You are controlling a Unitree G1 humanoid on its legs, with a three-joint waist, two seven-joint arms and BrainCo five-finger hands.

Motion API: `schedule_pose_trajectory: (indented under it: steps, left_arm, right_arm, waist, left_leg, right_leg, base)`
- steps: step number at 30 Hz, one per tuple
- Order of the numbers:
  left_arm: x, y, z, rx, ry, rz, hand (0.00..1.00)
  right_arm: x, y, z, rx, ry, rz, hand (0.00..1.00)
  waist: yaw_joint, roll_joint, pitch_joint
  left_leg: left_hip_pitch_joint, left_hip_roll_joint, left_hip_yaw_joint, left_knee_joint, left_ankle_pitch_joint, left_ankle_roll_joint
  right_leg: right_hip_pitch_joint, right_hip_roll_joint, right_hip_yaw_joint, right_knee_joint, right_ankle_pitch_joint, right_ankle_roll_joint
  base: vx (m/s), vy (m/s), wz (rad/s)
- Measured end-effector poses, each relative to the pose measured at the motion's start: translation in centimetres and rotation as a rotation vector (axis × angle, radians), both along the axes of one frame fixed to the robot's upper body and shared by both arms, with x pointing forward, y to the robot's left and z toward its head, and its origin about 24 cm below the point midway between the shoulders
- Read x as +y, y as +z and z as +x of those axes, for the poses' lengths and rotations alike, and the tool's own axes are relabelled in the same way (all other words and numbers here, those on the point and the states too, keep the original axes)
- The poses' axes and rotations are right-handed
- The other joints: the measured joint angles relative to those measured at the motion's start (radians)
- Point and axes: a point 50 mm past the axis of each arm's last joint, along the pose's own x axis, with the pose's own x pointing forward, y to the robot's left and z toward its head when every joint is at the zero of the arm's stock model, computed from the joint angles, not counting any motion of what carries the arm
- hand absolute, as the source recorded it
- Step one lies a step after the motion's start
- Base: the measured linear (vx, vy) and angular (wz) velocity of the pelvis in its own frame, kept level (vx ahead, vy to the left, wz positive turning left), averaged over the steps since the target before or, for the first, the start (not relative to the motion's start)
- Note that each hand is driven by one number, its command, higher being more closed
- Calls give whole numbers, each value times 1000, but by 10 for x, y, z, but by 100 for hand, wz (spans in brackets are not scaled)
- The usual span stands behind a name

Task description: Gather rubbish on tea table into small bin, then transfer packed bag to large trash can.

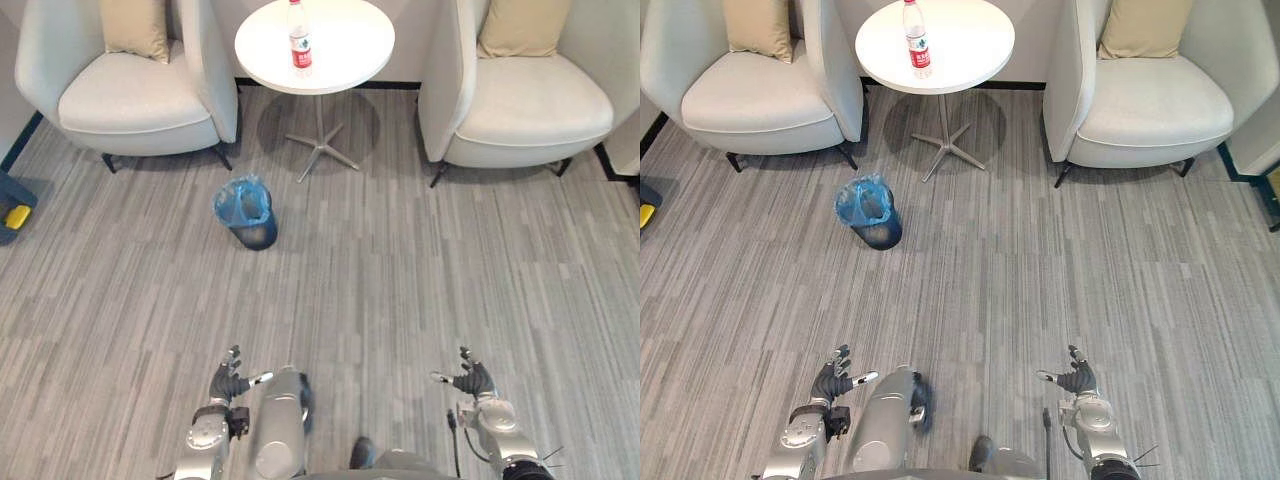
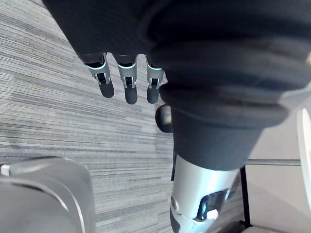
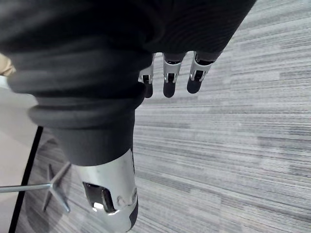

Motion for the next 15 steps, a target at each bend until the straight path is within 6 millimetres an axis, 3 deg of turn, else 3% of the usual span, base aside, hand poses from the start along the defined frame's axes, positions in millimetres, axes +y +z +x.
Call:
schedule_pose_trajectory:
  steps: [1, 2, 3, 4, 5, 6, 7, 9, 11, 12, 13, 14, 15]
  left_arm:
    - [1, 0, 0, -2, 6, 1, 0]
    - [-2, 1, 3, -6, -6, -5, 0]
    - [-3, 0, 3, -5, -8, -6, 0]
    - [-2, 0, 4, 0, -9, -4, 0]
    - [1, 0, 7, 3, -12, 6, 0]
    - [2, 1, 8, -1, -11, 12, 0]
    - [3, 1, 8, 0, -8, 14, 0]
    - [5, 2, 8, -4, 2, 17, 0]
    - [5, 5, 15, -26, 3, 23, 0]
    - [4, 8, 23, -47, 1, 19, 0]
    - [4, 9, 25, -54, -1, 21, 0]
    - [4, 9, 24, -51, -1, 21, 0]
    - [4, 8, 23, -45, 1, 23, 0]
  right_arm:
    - [2, -1, 0, 0, 1, 3, 0]
    - [4, -3, -3, 12, 0, 9, 0]
    - [5, -5, -5, 21, -2, 15, 0]
    - [8, -9, -8, 38, -6, 25, 0]
    - [10, -12, -12, 56, -9, 35, 0]
    - [12, -14, -14, 65, -6, 37, 0]
    - [13, -14, -15, 68, -1, 38, 0]
    - [15, -13, -14, 61, 14, 37, 0]
    - [12, -12, -14, 57, 15, 30, 0]
    - [8, -13, -18, 67, 7, 21, 0]
    - [6, -14, -21, 74, 0, 20, 0]
    - [4, -16, -27, 88, -15, 20, 0]
    - [5, -18, -32, 98, -18, 21, 0]
  waist:
    - [-5, -15, -8]
    - [-6, -41, -16]
    - [-6, -53, -21]
    - [-16, -65, -18]
    - [-33, -71, -17]
    - [-39, -63, -14]
    - [-45, -53, -13]
    - [-60, -32, -19]
    - [-84, -22, -16]
    - [-101, -21, -15]
    - [-110, -25, -15]
    - [-116, -28, -18]
    - [-114, -33, -22]
  left_leg:
    - [-10, -7, 14, 35, -5, 8]
    - [-3, -16, 37, 83, -59, 39]
    - [12, -29, 45, 102, -94, 46]
    - [53, -55, 39, 127, -149, 68]
    - [120, -81, 25, 136, -200, 84]
    - [205, -89, 13, 123, -240, 93]
    - [275, -88, 0, 102, -263, 94]
    - [390, -79, -35, 54, -298, 100]
    - [460, -68, -90, 35, -331, 94]
    - [500, -60, -156, 19, -348, 81]
    - [513, -61, -179, 15, -355, 70]
    - [539, -55, -211, 20, -382, 25]
    - [550, -49, -225, 34, -397, 6]
  right_leg:
    - [-23, -22, 7, 60, -15, 8]
    - [-93, -61, 31, 253, -21, 13]
    - [-149, -84, 47, 397, 6, 49]
    - [-225, -113, 73, 619, 115, 155]
    - [-314, -131, 87, 857, 169, 185]
    - [-384, -150, 57, 994, 129, 118]
    - [-424, -159, 18, 1014, 103, 75]
    - [-509, -160, -68, 930, 49, 30]
    - [-590, -123, -73, 723, 26, 38]
    - [-624, -83, -10, 463, 61, 66]
    - [-628, -67, 28, 349, 101, 72]
    - [-623, -53, 80, 225, 260, 72]
    - [-613, -44, 90, 212, 344, 53]
  base:
    - [666, 183, -5]
    - [816, 208, -5]
    - [694, 169, 2]
    - [693, 164, 25]
    - [663, 132, 39]
    - [782, 131, 33]
    - [636, 88, 19]
    - [567, 34, 45]
    - [753, -75, 90]
    - [500, -108, 115]
    - [746, -212, 154]
    - [498, -185, 112]
    - [746, -277, 95]
